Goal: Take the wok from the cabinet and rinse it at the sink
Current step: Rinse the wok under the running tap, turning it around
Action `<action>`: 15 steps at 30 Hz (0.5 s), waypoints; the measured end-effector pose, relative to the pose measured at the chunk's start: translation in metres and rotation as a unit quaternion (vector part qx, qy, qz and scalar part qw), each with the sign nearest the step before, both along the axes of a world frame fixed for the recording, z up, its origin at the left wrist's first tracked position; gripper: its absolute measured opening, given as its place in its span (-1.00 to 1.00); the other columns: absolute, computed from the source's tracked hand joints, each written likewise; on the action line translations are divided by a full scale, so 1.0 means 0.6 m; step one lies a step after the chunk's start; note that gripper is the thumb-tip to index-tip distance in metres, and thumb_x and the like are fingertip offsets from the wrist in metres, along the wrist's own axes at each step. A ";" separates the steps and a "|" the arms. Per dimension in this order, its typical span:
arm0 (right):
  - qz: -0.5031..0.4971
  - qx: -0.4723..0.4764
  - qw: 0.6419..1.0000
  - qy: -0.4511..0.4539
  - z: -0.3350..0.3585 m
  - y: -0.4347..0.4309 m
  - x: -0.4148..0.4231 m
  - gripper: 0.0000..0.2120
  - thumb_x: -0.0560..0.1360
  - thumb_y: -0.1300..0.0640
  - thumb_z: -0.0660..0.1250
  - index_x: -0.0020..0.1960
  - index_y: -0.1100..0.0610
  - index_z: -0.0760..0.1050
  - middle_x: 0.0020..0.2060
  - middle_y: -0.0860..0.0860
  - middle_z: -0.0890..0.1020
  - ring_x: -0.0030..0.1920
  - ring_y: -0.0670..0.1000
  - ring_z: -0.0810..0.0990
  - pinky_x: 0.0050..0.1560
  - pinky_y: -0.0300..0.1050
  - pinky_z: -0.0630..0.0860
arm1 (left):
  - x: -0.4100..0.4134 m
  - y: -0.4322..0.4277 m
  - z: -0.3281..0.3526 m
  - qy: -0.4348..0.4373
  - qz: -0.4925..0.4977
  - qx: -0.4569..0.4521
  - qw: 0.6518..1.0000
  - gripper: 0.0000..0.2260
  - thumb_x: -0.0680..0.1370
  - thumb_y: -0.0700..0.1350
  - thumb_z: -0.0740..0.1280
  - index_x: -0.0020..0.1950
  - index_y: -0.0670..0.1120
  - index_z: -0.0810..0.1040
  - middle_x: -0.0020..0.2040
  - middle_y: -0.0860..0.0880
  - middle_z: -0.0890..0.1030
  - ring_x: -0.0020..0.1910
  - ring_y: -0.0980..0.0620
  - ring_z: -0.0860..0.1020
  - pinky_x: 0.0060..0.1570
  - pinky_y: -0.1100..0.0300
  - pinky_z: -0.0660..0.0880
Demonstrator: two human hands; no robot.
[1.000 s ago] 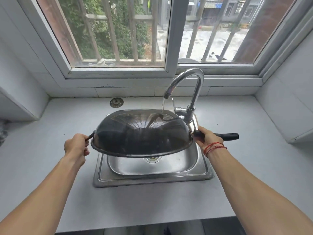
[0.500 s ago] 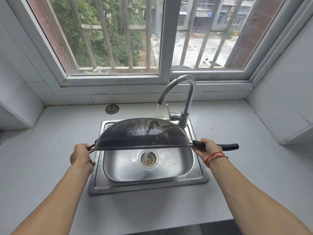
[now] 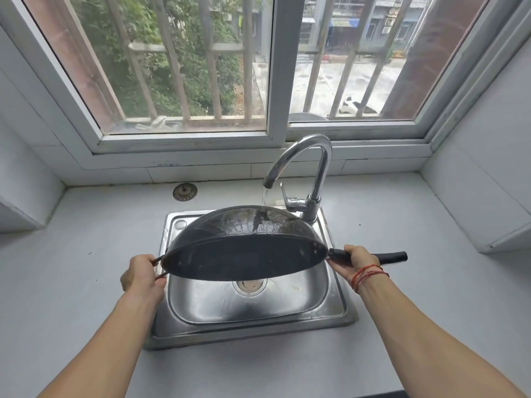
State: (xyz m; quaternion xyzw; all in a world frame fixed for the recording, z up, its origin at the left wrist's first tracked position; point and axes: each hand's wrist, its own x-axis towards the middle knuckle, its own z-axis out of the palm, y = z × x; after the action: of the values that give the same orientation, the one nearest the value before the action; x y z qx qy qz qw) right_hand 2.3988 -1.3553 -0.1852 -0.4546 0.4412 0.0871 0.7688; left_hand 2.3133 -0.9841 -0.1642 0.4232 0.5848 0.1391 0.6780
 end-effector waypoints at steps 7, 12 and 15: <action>0.007 0.025 1.000 0.013 -0.026 0.014 0.030 -0.89 0.55 0.41 0.15 -0.09 0.23 0.32 -0.21 0.23 0.51 -0.21 0.21 0.57 -0.51 0.23 0.57 | 0.007 0.010 -0.019 0.017 0.001 0.013 1.000 -0.87 0.46 -0.28 0.22 -0.01 -0.18 0.45 -0.19 -0.02 0.43 -0.25 -0.06 0.45 -0.27 0.06 0.40; 0.003 0.035 0.999 0.017 -0.044 0.021 0.055 -0.88 0.54 0.41 0.14 -0.06 0.22 0.32 -0.22 0.21 0.52 -0.22 0.21 0.58 -0.46 0.22 0.59 | 0.010 0.010 -0.026 0.033 0.003 0.020 0.999 -0.78 0.48 -0.25 0.24 0.13 -0.17 0.44 -0.14 0.00 0.46 -0.08 -0.15 0.52 -0.16 0.04 0.48; -0.001 0.036 0.999 0.019 -0.053 0.027 0.067 -0.88 0.53 0.41 0.15 -0.04 0.21 0.32 -0.21 0.21 0.53 -0.22 0.22 0.59 -0.40 0.23 0.61 | 0.015 0.013 -0.023 0.028 0.000 0.017 0.999 -0.77 0.47 -0.25 0.24 0.12 -0.18 0.44 -0.16 0.01 0.46 -0.12 -0.16 0.51 -0.24 0.06 0.45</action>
State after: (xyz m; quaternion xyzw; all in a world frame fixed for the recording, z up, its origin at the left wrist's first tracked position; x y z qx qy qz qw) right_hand 2.4390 -1.3393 -0.2169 -0.4243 0.4526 0.1102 0.7765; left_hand 2.3223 -0.9766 -0.1781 0.4381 0.6011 0.1371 0.6542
